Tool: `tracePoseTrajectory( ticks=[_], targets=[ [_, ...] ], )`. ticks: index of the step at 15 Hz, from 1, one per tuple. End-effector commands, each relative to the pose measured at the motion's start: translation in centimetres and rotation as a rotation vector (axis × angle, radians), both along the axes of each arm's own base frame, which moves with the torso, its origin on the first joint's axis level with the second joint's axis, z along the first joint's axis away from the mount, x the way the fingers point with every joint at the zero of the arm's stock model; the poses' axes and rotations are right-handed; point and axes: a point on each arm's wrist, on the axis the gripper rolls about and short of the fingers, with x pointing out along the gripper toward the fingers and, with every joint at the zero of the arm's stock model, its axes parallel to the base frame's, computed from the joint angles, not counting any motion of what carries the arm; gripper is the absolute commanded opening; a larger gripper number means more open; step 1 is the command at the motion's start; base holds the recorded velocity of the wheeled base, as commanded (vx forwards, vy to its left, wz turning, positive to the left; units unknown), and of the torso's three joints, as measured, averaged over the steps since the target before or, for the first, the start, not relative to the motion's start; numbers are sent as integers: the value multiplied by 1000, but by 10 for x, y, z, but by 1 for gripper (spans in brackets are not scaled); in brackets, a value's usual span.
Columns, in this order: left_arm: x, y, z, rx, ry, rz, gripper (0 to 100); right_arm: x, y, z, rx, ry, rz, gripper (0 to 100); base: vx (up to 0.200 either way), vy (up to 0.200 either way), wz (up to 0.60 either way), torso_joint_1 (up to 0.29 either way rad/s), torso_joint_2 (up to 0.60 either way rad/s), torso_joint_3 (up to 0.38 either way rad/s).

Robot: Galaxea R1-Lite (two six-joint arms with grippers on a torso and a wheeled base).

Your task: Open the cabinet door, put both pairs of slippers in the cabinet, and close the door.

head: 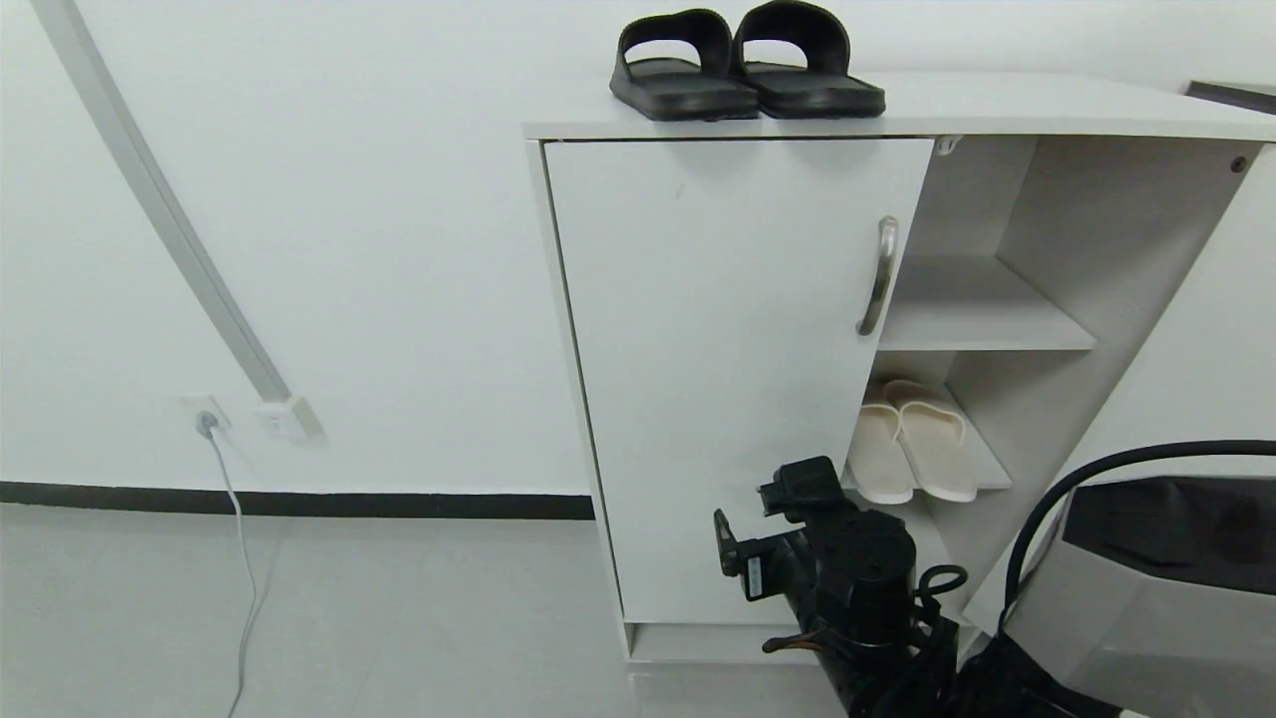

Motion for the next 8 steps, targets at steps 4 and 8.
tracePoseTrajectory(
  ticks=[4,8],
  targets=[
    [0,0,0,0,-2,3,0,0,0,-1,2,-1,-1,100,0,0,0,33,-480,-371],
    [0,0,0,0,-2,3,0,0,0,-1,0,0,-1,100,0,0,0,109,-456,-350]
  ],
)
